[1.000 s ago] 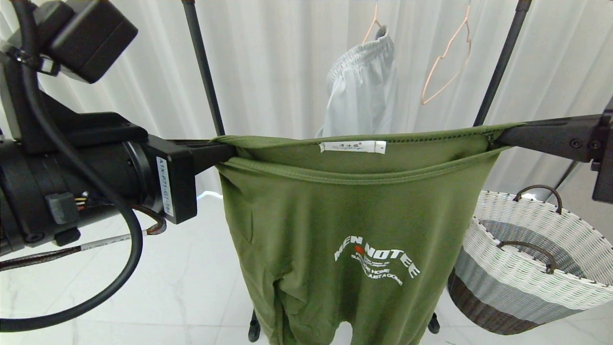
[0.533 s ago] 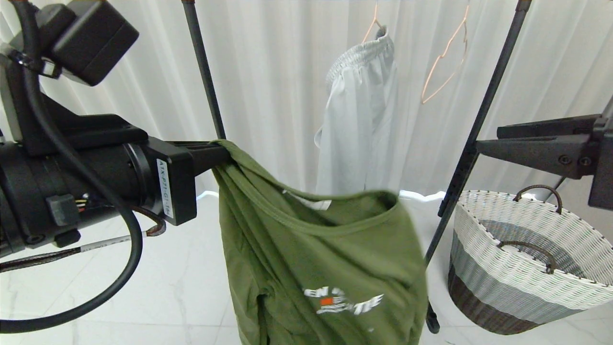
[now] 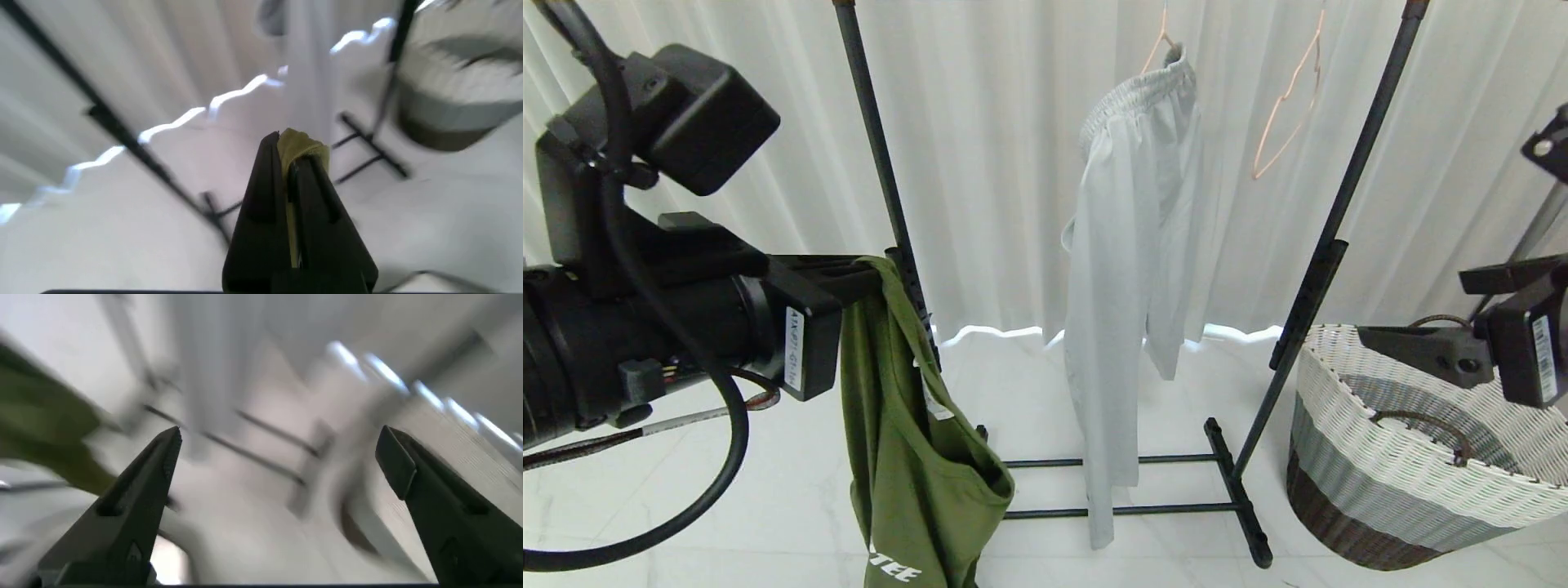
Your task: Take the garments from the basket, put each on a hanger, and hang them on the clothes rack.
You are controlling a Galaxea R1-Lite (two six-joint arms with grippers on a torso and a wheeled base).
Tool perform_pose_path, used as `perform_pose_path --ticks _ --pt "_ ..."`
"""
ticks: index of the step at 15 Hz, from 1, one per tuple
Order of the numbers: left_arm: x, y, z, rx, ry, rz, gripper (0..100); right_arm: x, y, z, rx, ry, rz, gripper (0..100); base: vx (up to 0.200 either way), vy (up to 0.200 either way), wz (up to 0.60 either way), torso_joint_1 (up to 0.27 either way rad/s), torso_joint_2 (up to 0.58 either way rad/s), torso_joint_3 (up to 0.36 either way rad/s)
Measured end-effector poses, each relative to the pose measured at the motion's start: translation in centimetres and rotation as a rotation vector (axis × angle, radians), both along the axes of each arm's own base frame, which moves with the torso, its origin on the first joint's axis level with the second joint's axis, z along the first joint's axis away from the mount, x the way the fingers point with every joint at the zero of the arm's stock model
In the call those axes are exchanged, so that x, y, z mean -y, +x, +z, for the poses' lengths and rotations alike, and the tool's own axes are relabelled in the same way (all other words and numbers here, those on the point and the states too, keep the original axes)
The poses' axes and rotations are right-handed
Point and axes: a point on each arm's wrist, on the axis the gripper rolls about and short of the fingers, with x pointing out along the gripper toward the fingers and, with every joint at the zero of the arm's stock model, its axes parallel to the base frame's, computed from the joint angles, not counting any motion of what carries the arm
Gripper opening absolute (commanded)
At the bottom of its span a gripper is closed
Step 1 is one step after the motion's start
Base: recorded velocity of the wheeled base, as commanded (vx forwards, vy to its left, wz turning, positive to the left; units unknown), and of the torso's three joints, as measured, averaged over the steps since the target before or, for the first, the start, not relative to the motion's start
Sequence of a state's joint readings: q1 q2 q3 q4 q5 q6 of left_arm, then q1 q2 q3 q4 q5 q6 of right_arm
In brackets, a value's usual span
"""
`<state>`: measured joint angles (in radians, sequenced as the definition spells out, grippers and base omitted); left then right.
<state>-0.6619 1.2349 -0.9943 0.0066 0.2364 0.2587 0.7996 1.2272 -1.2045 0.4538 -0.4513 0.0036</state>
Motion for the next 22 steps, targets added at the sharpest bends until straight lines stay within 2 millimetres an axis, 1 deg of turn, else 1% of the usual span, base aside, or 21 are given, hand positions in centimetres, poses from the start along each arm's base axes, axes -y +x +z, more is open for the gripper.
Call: perform_pose_path --ticks 2,3,5,7,9,12,14,16,19,22 --pt "-1.1 0.4 -0.4 0.001 0.026 0.053 0 0.9 0.7 -1.5 -0.026 -0.107 -0.156 100 0.0 0.0 0.0 0.0 0.0 0.0" --pt "-1.4 0.5 -0.5 0.0 0.026 0.072 0 1.3 1.0 -2.0 -0.037 -0.134 -0.195 100 0.0 0.0 0.0 0.0 0.0 0.0" --pt "-1.8 0.6 -0.6 -0.004 0.018 0.072 0 1.8 1.3 -2.5 -0.049 -0.167 -0.226 100 0.0 0.0 0.0 0.0 0.0 0.0" --pt "-2.0 0.5 -0.6 -0.003 0.018 0.07 0 2.4 1.5 -2.5 -0.047 -0.19 -0.253 100 0.0 0.0 0.0 0.0 0.0 0.0" --pt "-2.2 0.3 -0.6 0.0 0.014 0.062 0 2.9 1.6 -2.4 -0.044 -0.183 -0.283 100 0.0 0.0 0.0 0.0 0.0 0.0" --pt "-2.2 0.1 -0.5 0.003 0.011 0.062 0 3.6 1.0 -2.2 -0.03 -0.166 -0.299 100 0.0 0.0 0.0 0.06 -0.17 -0.111" --pt "-2.3 0.1 -0.5 0.002 0.009 0.061 0 4.0 0.7 -1.8 -0.009 -0.132 -0.319 100 0.0 0.0 0.0 0.139 -0.4 -0.239" --pt "-2.3 0.0 -0.5 0.003 0.009 0.061 0 4.2 0.7 -1.4 0.016 -0.061 -0.347 100 0.0 0.0 0.0 0.176 -0.45 -0.271" --pt "-2.3 0.0 -0.5 0.007 0.007 0.062 0 4.1 0.8 -0.9 0.052 0.024 -0.368 100 0.0 0.0 0.0 0.199 -0.48 -0.282" --pt "-2.3 0.0 -0.3 0.012 0.007 0.062 0 4.0 1.1 -1.0 0.065 0.047 -0.372 100 0.0 0.0 0.0 0.214 -0.5 -0.284"
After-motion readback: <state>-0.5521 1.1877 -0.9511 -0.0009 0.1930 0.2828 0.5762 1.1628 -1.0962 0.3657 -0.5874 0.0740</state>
